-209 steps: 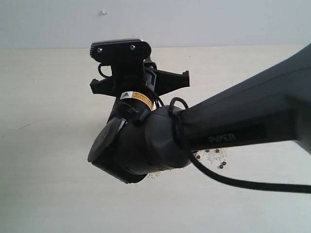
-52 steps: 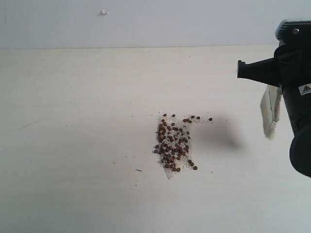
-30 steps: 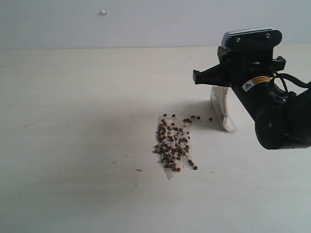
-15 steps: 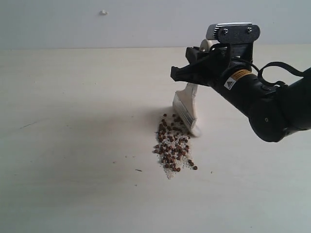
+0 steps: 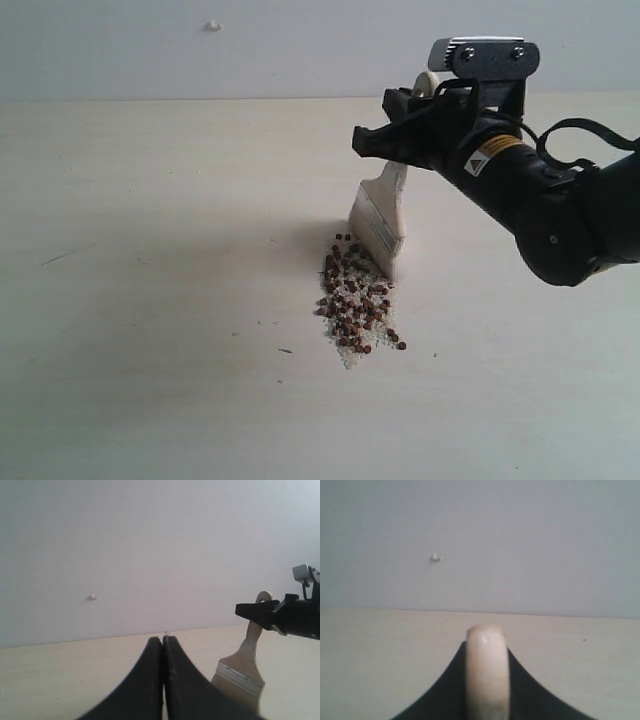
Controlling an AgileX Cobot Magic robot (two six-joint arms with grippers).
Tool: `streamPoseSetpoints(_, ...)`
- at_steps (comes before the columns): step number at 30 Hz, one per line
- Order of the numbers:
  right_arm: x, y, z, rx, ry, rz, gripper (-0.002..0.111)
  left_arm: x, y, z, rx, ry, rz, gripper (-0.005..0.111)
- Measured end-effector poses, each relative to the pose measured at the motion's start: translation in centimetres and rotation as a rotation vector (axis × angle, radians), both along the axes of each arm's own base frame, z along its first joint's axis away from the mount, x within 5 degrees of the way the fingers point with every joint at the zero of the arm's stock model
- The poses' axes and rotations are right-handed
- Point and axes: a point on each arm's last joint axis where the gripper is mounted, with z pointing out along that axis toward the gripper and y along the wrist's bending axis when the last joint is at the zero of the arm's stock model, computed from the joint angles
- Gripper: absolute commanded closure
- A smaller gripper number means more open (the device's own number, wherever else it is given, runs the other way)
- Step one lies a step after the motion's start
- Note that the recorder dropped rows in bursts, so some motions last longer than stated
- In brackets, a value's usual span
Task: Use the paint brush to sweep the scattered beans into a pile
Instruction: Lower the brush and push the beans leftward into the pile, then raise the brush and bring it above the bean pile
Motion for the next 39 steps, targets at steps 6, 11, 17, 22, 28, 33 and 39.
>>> streamPoseSetpoints(6,-0.4,-0.3,2.4,0.011,-0.048,-0.012,0.108,0.0,0.0,0.0,0.000,0.000,0.000,0.107)
streamPoseSetpoints(11,-0.3,-1.0,3.2,-0.032,-0.078,0.063,0.108,0.0,0.0,0.0,0.000,0.000,0.000,0.107)
streamPoseSetpoints(17,1.6,-2.5,4.5,-0.080,-0.125,0.300,0.108,0.0,0.0,0.0,0.000,0.000,0.000,0.107)
streamPoseSetpoints(22,4.2,-3.2,5.9,-0.065,-0.194,0.559,0.108,0.0,0.0,0.0,0.000,0.000,-0.002,0.107)
streamPoseSetpoints(28,8.7,-3.2,5.7,-0.012,-0.194,0.796,0.108,0.0,0.0,0.0,0.000,0.000,-0.002,0.107)
streamPoseSetpoints(33,12.1,-2.4,3.3,-0.098,-0.183,0.909,0.108,0.0,0.0,0.0,0.000,0.000,-0.002,0.107)
streamPoseSetpoints(39,14.7,-2.1,1.2,-0.143,-0.142,0.966,0.108,0.0,0.0,0.0,0.000,0.000,-0.002,0.107)
